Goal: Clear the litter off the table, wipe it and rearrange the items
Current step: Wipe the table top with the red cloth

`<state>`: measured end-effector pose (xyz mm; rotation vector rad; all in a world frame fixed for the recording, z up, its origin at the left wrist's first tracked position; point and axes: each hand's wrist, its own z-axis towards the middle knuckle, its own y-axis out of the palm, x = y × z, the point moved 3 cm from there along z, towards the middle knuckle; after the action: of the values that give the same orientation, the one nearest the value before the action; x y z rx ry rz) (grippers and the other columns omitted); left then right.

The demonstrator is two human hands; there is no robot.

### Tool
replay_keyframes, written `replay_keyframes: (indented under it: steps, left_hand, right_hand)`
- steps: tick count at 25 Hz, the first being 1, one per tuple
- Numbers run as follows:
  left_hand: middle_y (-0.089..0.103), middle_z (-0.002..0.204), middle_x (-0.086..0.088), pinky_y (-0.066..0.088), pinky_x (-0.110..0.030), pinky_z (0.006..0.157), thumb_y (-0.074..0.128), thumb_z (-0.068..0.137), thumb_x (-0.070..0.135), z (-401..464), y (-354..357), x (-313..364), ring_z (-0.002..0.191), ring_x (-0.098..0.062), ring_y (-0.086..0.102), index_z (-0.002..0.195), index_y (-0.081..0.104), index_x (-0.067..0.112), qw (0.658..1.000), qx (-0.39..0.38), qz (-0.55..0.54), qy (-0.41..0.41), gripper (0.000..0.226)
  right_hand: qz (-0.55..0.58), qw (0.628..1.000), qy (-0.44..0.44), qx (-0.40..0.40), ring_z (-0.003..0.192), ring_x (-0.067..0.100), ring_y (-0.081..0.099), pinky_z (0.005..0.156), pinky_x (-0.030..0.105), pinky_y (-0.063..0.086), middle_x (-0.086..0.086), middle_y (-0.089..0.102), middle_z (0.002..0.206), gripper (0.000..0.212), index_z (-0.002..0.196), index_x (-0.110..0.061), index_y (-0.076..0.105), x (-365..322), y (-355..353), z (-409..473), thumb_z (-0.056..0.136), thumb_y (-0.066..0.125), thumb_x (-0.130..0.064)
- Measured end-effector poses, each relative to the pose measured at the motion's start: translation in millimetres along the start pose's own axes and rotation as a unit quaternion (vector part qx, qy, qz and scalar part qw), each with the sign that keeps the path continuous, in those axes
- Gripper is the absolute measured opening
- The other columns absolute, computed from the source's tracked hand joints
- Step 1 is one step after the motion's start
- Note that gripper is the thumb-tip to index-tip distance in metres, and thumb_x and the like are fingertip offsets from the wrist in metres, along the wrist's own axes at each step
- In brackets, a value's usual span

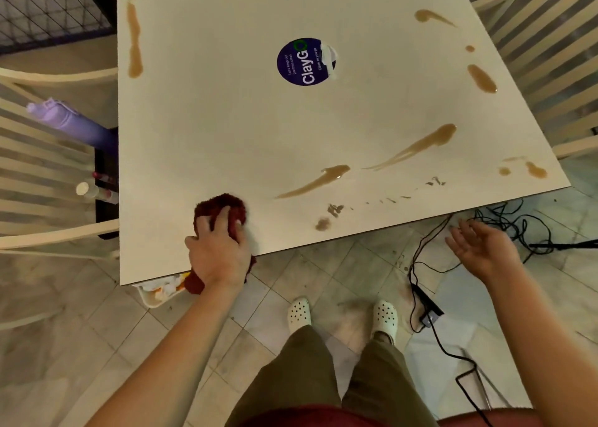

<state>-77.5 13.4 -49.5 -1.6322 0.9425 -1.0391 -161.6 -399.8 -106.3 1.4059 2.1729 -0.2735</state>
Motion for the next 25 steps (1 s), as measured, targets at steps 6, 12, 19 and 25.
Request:
replay_keyframes:
  steps: [6,12,19,25]
  left_hand:
    - [0.042,0.129,-0.008,0.044,-0.034,0.069,0.035,0.095,0.039,-70,44,142,0.094,-0.033,0.046,0.138,0.039,0.029,0.995,-0.048,0.025,0.087,0.044]
    - [0.040,0.139,-0.001,0.044,-0.037,0.087,0.039,0.095,0.040,-75,36,214,0.110,-0.031,0.047,0.135,0.045,0.033,0.990,-0.036,-0.123,0.057,0.041]
    - [0.033,0.138,-0.019,0.038,-0.043,0.089,0.035,0.096,0.038,-73,39,129,0.108,-0.044,0.043,0.139,0.039,0.023,0.984,0.045,-0.013,-0.172,0.046]
    - [0.035,0.136,-0.012,0.045,-0.039,0.080,0.035,0.095,0.040,-112,74,248,0.107,-0.038,0.043,0.139,0.039,0.027,0.998,-0.005,-0.029,-0.049,0.046]
  right_hand:
    - [-0.115,0.991,-0.067,0.032,0.129,0.023,0.043,0.101,0.035,0.039,0.005,0.046,0.136,0.043,0.141,-0.005,0.029,-67,-47,36,0.100,0.030,-0.016]
    - [-0.213,0.967,-0.140,-0.029,0.080,0.015,0.059,0.066,0.026,0.048,0.004,0.055,0.098,0.044,0.139,-0.016,0.028,-124,-58,53,0.096,0.037,-0.011]
    - [-0.253,0.954,-0.131,-0.096,0.090,0.024,0.058,0.075,0.027,0.052,0.017,0.048,0.132,0.039,0.139,-0.004,0.033,-158,-60,70,0.100,0.028,-0.008]
    - [-0.245,0.954,-0.135,-0.111,0.093,0.022,0.058,0.095,0.037,0.043,0.011,0.052,0.120,0.029,0.128,-0.007,0.040,-162,-59,73,0.101,0.027,-0.009]
